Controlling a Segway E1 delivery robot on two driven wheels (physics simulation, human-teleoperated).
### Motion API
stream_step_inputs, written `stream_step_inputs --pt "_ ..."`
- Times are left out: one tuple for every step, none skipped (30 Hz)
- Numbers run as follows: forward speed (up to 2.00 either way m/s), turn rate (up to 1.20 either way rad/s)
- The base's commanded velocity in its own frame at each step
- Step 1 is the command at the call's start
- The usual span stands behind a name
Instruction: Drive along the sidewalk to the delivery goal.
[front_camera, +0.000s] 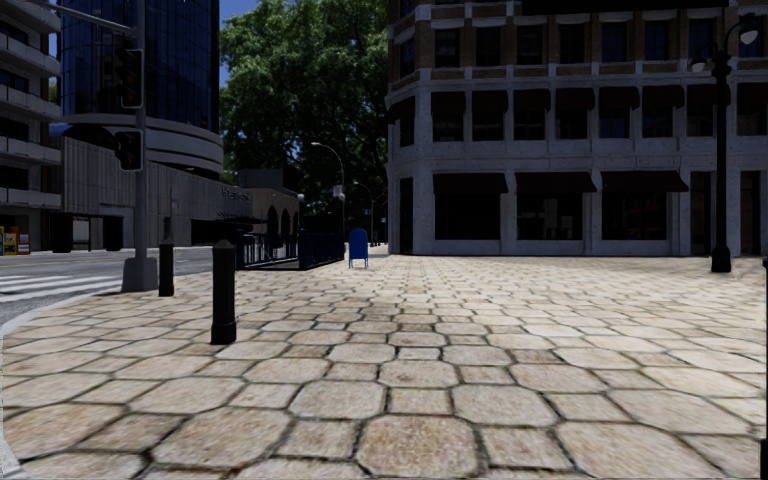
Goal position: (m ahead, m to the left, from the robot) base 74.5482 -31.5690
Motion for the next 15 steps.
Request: stream_step_inputs --pt "1.8 0.0" --pt "1.8 0.0" --pt "1.8 0.0" --pt "1.8 0.0" --pt "1.8 -0.08" --pt "1.8 -0.08" --pt "1.8 -0.19" --pt "1.82 -0.22" --pt "2.0 0.0" --pt "2.0 0.0" --pt "2.0 0.0" --pt "2.0 0.0" --pt "2.0 0.0" --pt "2.0 0.0" --pt "2.0 0.0"
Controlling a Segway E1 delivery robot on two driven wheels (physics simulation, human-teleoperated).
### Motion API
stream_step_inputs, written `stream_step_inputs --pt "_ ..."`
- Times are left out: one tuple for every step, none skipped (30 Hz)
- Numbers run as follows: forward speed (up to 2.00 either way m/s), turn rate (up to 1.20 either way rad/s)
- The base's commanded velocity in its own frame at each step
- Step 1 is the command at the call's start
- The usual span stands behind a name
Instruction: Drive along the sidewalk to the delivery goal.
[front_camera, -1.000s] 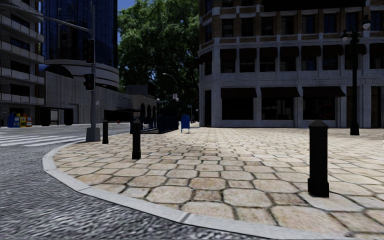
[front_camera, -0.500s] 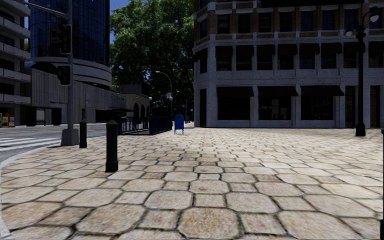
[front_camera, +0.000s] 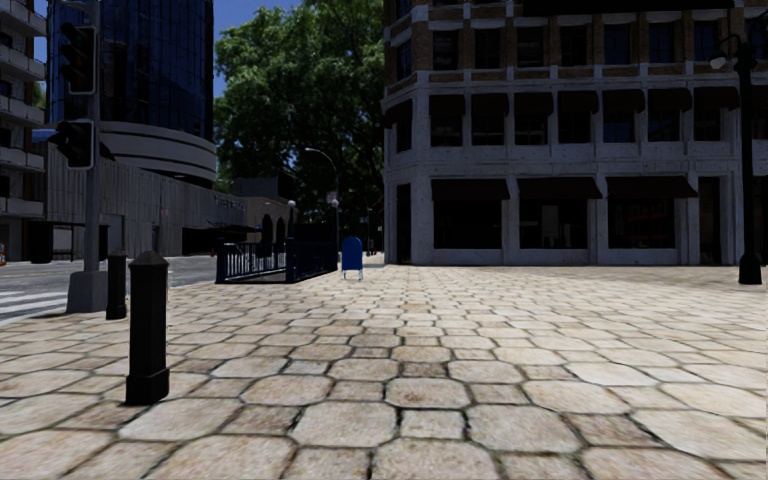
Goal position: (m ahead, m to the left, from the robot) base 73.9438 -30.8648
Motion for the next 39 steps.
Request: stream_step_inputs --pt "2.0 0.0" --pt "2.0 0.0" --pt "2.0 0.0" --pt "2.0 0.0" --pt "2.0 0.0" --pt "2.0 0.0" --pt "2.0 0.0" --pt "2.0 0.0" --pt "2.0 0.0" --pt "2.0 0.0" --pt "2.0 0.0" --pt "2.0 0.0" --pt "2.0 0.0" --pt "2.0 0.0" --pt "2.0 0.0" --pt "2.0 0.0" --pt "2.0 0.0" --pt "2.0 0.0" --pt "2.0 0.0" --pt "2.0 0.0" --pt "2.0 0.0" --pt "2.0 0.0" --pt "2.0 0.0" --pt "2.0 0.0" --pt "2.0 0.0" --pt "2.0 0.0" --pt "2.0 0.0" --pt "2.0 0.0" --pt "2.0 0.0" --pt "2.0 0.0" --pt "2.0 0.0" --pt "2.0 0.0" --pt "2.0 0.0" --pt "2.0 0.0" --pt "2.0 0.0" --pt "2.0 0.0" --pt "2.0 0.0" --pt "2.0 0.0" --pt "2.0 0.0"
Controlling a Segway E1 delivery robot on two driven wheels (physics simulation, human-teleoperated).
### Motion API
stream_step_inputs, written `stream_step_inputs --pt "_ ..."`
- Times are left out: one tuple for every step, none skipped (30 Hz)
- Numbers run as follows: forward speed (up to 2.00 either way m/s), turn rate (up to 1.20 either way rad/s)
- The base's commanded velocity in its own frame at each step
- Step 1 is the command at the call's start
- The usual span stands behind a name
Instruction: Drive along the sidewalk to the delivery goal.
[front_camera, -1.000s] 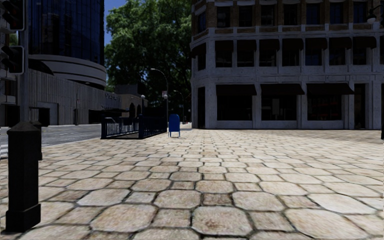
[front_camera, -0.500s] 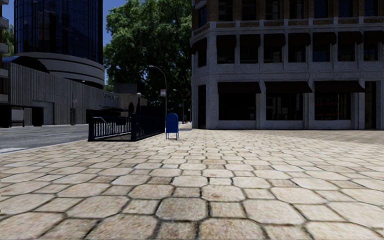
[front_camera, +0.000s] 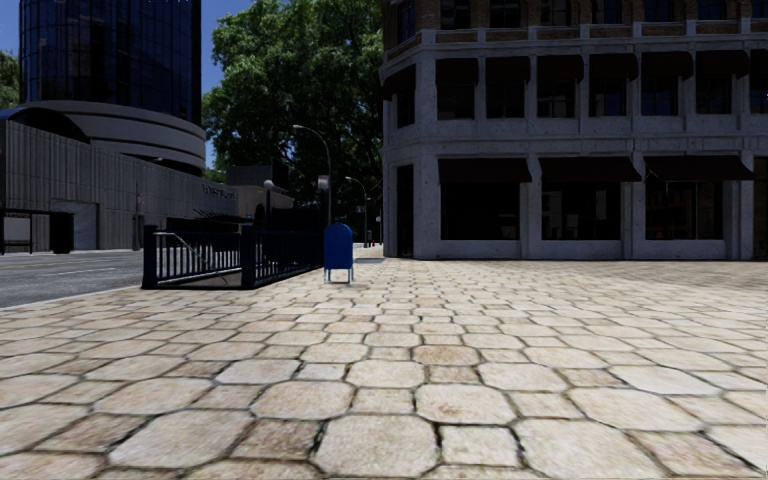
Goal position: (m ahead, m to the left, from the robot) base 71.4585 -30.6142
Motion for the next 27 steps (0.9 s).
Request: stream_step_inputs --pt "2.0 0.0" --pt "2.0 -0.11" --pt "2.0 -0.24" --pt "2.0 -0.27" --pt "2.0 -0.28" --pt "2.0 -0.28" --pt "2.0 -0.28" --pt "2.0 -0.28" --pt "2.0 -0.28" --pt "2.0 -0.28" --pt "2.0 -0.28" --pt "2.0 -0.21" --pt "2.0 -0.12" --pt "2.0 0.0" --pt "2.0 0.0" --pt "2.0 0.0" --pt "2.0 0.0" --pt "2.0 0.0" --pt "2.0 0.0" --pt "2.0 0.0" --pt "2.0 0.0" --pt "2.0 0.0" --pt "2.0 0.0" --pt "2.0 0.0" --pt "2.0 0.0" --pt "2.0 0.0" --pt "2.0 0.0"
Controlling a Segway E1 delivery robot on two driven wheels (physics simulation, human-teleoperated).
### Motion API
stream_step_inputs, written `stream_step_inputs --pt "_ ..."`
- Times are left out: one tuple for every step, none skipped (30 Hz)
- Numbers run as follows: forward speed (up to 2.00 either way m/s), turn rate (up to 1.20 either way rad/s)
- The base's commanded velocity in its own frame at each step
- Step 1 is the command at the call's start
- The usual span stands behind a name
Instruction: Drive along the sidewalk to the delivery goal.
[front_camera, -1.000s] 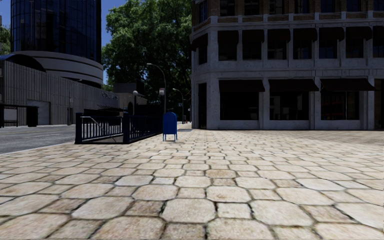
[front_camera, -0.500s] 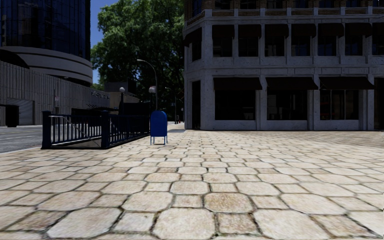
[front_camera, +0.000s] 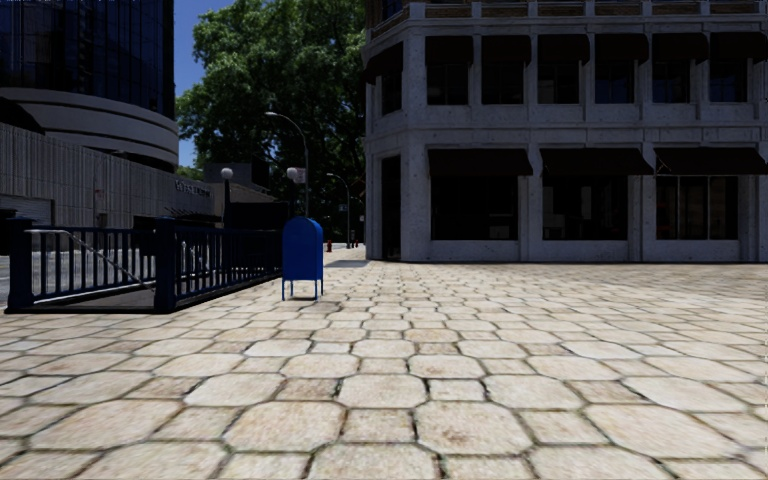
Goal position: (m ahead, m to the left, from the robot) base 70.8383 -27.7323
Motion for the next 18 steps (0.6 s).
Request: stream_step_inputs --pt "2.0 0.0" --pt "2.0 -0.04" --pt "2.0 -0.1" --pt "2.0 -0.16" --pt "2.0 -0.16" --pt "2.0 -0.2" --pt "2.0 -0.25" --pt "2.0 -0.27" --pt "2.0 -0.28" --pt "2.0 -0.28" --pt "2.0 -0.28" --pt "2.0 -0.28" --pt "2.0 -0.28" --pt "2.0 -0.28" --pt "2.0 -0.25" --pt "2.0 -0.11" --pt "2.0 0.0" --pt "2.0 0.0"
